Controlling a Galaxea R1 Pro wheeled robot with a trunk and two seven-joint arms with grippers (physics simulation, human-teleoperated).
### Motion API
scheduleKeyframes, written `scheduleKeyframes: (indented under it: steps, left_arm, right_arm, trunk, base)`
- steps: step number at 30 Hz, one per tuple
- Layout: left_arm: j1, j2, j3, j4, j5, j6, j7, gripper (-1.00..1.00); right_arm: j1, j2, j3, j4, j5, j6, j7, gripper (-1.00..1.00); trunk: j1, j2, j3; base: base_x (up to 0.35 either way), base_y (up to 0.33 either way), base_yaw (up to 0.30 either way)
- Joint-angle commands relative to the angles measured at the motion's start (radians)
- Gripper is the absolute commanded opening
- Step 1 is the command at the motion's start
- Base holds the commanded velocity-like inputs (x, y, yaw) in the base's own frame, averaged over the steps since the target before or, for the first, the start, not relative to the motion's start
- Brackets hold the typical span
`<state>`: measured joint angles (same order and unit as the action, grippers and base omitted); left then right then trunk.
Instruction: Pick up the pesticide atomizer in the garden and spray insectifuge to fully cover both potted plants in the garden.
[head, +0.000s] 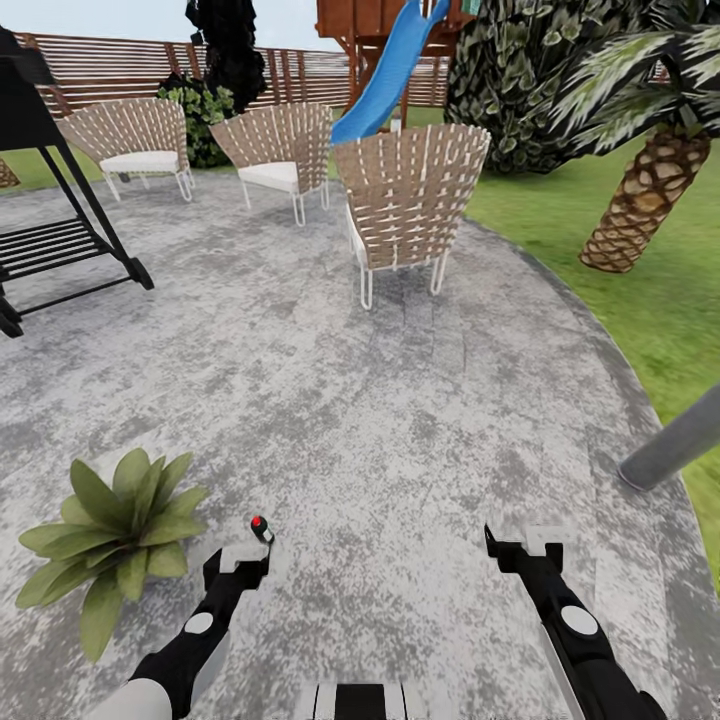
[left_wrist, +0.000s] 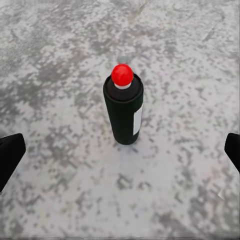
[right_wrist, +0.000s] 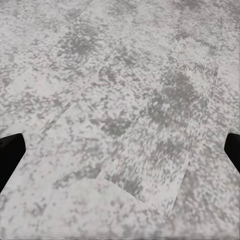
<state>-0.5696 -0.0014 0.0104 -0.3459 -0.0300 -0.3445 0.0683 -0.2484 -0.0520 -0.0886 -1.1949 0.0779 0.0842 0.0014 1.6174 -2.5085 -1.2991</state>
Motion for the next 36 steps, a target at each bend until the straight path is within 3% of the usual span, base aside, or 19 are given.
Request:
scheduleKeyframes:
  steps: [1,21,36]
  left_arm:
    - [-0.001,0.0,0.0,0.001,-0.003,-0.004,0.003,1.0]
    - [-0.001,0.0,0.0,0.001,-0.002,-0.007,0.002,1.0]
    - [-0.001,0.0,0.002,0.001,-0.002,-0.008,0.001,1.0]
  right_arm:
    - [0.0,0.0,0.0,-0.002,0.008,0.006,0.0,1.0]
    - [-0.001,0.0,0.0,-0.002,0.01,0.005,0.0,1.0]
    - [0.0,0.0,0.0,-0.002,0.009,0.005,0.0,1.0]
  trunk:
    - [0.0,-0.001,-0.006]
    - [0.009,-0.005,-0.114]
    - [0.009,-0.005,-0.115]
  base:
    - [0.0,0.0,0.0]
    - [0.0,0.0,0.0]
    - [0.079,0.0,0.0]
